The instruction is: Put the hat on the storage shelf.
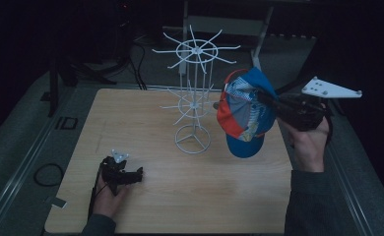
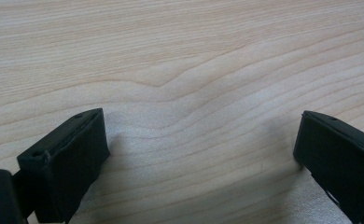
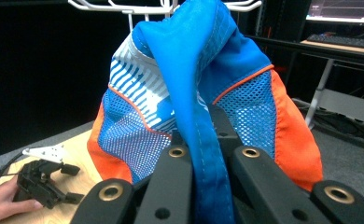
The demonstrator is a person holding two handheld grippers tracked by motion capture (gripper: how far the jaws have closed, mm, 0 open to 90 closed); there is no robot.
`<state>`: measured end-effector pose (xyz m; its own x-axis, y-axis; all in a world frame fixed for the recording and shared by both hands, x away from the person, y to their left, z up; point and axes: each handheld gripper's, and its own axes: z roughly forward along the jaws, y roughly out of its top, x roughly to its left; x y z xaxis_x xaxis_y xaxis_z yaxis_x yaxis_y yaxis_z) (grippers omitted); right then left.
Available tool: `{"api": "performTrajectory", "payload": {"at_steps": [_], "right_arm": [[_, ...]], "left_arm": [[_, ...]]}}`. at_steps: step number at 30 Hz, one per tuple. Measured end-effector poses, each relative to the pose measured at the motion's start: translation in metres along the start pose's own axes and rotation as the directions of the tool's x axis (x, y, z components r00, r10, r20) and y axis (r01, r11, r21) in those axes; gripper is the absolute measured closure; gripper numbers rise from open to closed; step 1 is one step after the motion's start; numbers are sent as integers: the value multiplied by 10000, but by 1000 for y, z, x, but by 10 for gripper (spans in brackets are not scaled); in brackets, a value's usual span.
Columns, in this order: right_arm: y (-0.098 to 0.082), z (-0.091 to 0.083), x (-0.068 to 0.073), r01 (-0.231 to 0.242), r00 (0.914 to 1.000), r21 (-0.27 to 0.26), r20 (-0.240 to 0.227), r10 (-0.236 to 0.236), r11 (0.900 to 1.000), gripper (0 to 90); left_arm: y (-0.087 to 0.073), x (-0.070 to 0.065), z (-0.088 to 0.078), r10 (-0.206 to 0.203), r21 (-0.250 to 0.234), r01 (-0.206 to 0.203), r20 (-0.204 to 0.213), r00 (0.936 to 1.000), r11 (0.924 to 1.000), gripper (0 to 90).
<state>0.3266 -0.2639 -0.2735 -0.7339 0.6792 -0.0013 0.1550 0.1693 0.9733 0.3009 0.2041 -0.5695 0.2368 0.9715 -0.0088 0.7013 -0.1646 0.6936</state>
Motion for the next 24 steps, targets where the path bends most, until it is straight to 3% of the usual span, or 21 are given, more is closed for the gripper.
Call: {"api": "performTrajectory", "payload": {"at_steps": [24], "right_arm": [[16,-14,4,-11,9999,-614,-137,3,9981,890]], "left_arm": [[0,0,0,9,7,-9,5,10000,10000,34]]}}
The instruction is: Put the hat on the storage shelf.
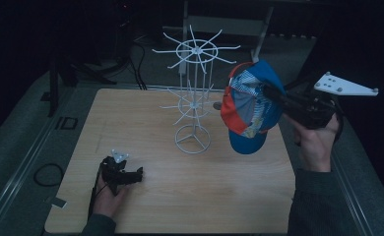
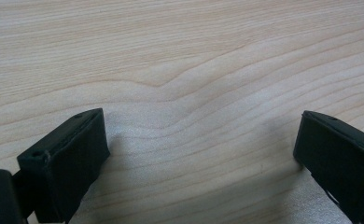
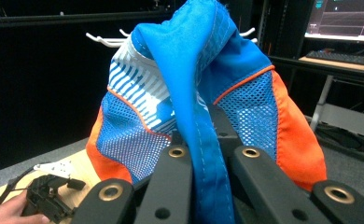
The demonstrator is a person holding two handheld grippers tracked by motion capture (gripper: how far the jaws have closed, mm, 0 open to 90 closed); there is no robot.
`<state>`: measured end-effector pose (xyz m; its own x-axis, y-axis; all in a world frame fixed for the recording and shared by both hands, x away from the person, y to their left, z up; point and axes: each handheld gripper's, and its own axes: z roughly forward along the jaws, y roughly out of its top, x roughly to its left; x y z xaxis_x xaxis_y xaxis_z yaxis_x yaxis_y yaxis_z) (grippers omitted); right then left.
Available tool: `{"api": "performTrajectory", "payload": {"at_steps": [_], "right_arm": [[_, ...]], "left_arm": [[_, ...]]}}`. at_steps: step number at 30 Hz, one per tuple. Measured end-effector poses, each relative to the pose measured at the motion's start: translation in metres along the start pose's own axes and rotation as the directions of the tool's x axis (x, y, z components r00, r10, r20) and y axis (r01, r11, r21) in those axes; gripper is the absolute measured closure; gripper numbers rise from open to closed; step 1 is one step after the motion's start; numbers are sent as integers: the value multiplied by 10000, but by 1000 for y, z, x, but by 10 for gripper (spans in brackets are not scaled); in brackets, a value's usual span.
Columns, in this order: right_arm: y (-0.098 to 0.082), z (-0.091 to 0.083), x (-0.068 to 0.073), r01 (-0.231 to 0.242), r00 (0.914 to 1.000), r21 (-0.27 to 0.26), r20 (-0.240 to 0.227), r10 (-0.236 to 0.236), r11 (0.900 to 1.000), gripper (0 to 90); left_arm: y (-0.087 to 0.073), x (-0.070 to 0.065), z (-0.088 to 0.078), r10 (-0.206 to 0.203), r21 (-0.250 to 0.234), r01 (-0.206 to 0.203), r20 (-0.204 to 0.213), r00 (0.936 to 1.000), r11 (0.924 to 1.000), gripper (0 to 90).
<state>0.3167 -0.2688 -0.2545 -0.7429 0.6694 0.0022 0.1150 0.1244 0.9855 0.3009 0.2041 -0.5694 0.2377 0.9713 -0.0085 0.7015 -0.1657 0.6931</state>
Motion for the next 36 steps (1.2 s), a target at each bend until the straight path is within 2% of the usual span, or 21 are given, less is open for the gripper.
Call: {"api": "performTrajectory", "payload": {"at_steps": [10,15,25,32,36], "right_arm": [[11,-10,5,176,9997,-358,-142,-181,9992,890],[15,-8,8,274,9994,-403,-210,-282,9988,890],[18,14,9,196,9989,-225,-417,-206,9996,890],[13,38,10,78,9982,99,-598,-72,9999,890],[11,46,11,88,9979,196,-646,-75,9998,890]], "left_arm": [[0,0,0,2,18,-2,-8,10000,10000,34],[0,0,0,1,18,0,-5,10000,10000,34],[0,0,0,-22,-6,22,5,10000,10000,34],[0,0,0,2,1,-2,-15,10000,10000,33],[0,0,0,-3,-1,3,-12,10000,10000,34]]}}
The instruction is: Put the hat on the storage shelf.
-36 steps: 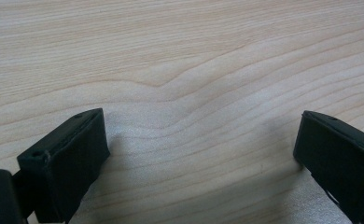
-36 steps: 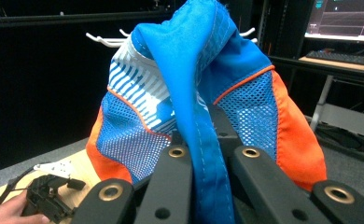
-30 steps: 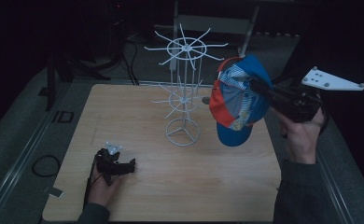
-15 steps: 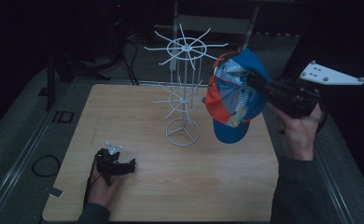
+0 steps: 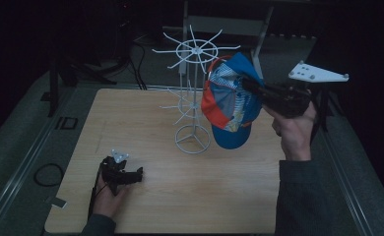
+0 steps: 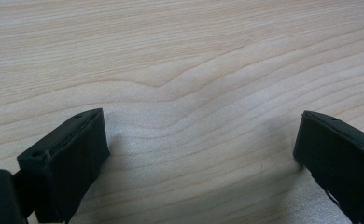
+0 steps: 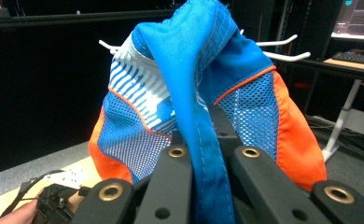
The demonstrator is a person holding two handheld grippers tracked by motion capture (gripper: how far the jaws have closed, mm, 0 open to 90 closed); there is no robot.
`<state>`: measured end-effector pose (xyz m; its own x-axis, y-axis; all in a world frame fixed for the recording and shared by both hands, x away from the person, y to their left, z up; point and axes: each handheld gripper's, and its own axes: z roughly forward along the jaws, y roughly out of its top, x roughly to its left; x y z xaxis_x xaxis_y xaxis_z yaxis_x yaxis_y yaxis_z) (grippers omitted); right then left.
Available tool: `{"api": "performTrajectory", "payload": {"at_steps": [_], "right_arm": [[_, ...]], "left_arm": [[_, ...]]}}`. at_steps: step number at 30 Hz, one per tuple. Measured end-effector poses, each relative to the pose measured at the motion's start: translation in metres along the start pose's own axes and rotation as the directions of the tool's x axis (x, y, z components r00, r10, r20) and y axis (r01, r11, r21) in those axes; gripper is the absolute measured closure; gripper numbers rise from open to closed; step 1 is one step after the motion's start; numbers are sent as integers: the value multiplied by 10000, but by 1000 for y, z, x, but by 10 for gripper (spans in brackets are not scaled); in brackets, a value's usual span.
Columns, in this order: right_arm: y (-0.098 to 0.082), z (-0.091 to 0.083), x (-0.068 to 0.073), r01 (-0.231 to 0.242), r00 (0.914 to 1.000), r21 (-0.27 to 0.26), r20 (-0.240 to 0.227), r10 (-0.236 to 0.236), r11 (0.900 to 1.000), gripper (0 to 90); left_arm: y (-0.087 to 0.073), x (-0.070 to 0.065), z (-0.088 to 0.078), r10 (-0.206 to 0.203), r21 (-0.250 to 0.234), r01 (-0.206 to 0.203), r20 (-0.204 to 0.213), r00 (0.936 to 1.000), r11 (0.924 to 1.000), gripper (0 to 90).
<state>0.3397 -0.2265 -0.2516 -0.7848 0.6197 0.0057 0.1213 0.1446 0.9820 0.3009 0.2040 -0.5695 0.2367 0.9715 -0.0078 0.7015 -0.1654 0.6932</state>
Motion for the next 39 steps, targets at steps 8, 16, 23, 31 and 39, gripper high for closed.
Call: {"api": "performTrajectory", "payload": {"at_steps": [8,16,23,31,39], "right_arm": [[-12,15,-3,-186,9998,373,-113,190,9991,889],[-20,27,-4,-238,9997,803,-50,243,9965,850],[-26,27,-4,-194,9997,1066,189,175,9941,728],[-28,23,-1,-2,9945,1169,1041,-121,9931,440],[-30,22,4,153,9889,1331,1443,-346,9910,290]], "left_arm": [[0,0,0,10,22,-10,4,10000,10000,34],[0,0,0,53,73,-53,17,10000,10000,34],[0,0,0,5,57,-5,21,10000,10000,34],[0,0,0,30,52,-30,14,10000,10000,34],[0,0,0,24,56,-24,15,10000,10000,34]]}}
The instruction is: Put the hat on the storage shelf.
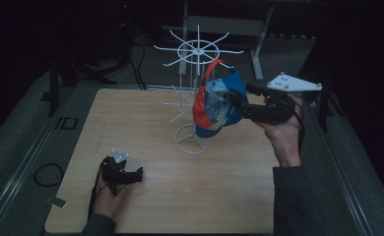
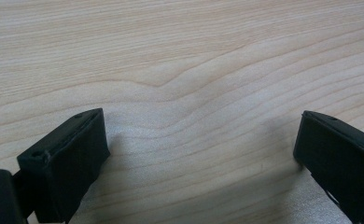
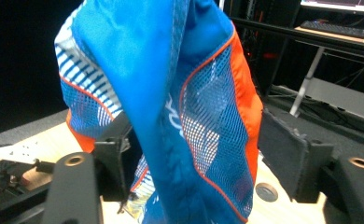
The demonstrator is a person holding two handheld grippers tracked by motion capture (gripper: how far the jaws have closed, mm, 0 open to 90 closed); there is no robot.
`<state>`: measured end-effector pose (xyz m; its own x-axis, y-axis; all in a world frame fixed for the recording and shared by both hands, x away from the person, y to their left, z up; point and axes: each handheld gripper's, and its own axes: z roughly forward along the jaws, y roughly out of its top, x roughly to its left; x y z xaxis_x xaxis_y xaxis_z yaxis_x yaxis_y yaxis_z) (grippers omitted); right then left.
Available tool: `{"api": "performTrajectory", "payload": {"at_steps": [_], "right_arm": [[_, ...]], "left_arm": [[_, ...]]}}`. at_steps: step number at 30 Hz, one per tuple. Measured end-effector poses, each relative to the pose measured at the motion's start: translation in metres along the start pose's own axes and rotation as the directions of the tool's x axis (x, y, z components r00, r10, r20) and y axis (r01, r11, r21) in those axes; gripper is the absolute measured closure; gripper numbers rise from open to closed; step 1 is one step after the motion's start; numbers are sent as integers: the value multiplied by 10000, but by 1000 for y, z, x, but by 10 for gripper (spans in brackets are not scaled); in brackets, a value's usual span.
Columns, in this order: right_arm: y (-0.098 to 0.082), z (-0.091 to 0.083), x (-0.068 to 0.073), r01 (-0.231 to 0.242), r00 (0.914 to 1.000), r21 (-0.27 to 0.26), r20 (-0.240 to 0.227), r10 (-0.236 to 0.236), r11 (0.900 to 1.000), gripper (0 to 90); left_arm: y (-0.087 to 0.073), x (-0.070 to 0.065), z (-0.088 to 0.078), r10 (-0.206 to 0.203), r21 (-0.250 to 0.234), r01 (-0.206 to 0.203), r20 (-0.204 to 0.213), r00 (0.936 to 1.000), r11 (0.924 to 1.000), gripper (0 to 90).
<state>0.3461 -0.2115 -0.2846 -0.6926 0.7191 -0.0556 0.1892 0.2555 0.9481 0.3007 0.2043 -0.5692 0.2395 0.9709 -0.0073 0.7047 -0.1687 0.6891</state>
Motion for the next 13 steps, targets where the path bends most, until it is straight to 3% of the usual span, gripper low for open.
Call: {"api": "performTrajectory", "payload": {"at_steps": [7,13], "right_arm": [[-7,-1,7,277,9996,421,78,-280,9987,197],[-10,-1,4,-195,9994,633,-289,213,9978,219]], "left_arm": [[0,0,0,0,0,0,3,10000,10000,34],[0,0,0,-13,-16,13,-4,10000,10000,34]]}}
